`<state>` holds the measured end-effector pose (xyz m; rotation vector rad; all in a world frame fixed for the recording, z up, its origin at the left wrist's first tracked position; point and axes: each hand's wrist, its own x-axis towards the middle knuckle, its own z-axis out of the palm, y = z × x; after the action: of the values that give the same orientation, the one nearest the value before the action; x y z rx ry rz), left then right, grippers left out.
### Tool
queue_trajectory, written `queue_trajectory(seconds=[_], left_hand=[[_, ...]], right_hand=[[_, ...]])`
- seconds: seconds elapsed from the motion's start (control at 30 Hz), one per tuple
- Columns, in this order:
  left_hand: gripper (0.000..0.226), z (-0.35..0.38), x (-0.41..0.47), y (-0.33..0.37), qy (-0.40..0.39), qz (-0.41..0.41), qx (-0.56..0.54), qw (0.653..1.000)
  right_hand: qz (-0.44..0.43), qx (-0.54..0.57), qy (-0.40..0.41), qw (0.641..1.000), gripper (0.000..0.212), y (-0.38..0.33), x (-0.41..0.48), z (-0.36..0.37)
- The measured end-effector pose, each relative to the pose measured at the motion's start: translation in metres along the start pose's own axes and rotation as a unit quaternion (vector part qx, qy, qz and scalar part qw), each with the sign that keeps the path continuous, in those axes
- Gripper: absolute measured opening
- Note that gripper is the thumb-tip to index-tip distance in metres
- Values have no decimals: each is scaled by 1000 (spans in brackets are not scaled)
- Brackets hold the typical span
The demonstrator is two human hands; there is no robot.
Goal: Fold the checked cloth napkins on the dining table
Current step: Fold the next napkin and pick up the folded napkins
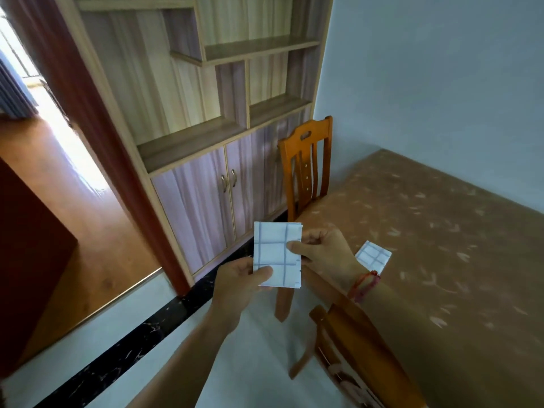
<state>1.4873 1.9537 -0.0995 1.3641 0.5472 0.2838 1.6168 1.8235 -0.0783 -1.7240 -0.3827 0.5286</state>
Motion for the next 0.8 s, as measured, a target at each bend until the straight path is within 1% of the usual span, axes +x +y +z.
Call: queue_trajectory(seconds=[0.17,0.37,0.5,0.57,0.6,0.63,0.67,0.7,0.73,0.8], left_hand=[[11,-24,30,5,20,-11,-62,998],[14,-24,85,4,6,-24,-86,996],[19,-14,138,8,-3,-31,-74,997],[17,-7,170,16,-7,-35,-63,997],[14,-2,187,21,-7,-39,-62,997],[11,4,203,24,-5,-46,-70,997],[9,10,218,28,-5,-56,-83,995],[8,16,232,32,-9,-65,-100,993],[8,25,246,37,-14,-73,-118,990],[11,43,273,43,-30,-91,-139,986]], right_hand=[[13,55,7,998,9,-8,22,23],[-2,49,30,998,10,-13,63,23],[20,89,37,995,12,-8,107,8],[27,95,45,994,16,-7,134,-3],[35,99,51,993,13,-6,147,-9],[47,106,59,991,7,-6,159,-16],[57,114,70,989,7,-5,169,-22],[66,122,80,987,14,-5,178,-28],[74,128,87,985,16,-7,185,-34],[94,126,103,982,17,-6,200,-49]])
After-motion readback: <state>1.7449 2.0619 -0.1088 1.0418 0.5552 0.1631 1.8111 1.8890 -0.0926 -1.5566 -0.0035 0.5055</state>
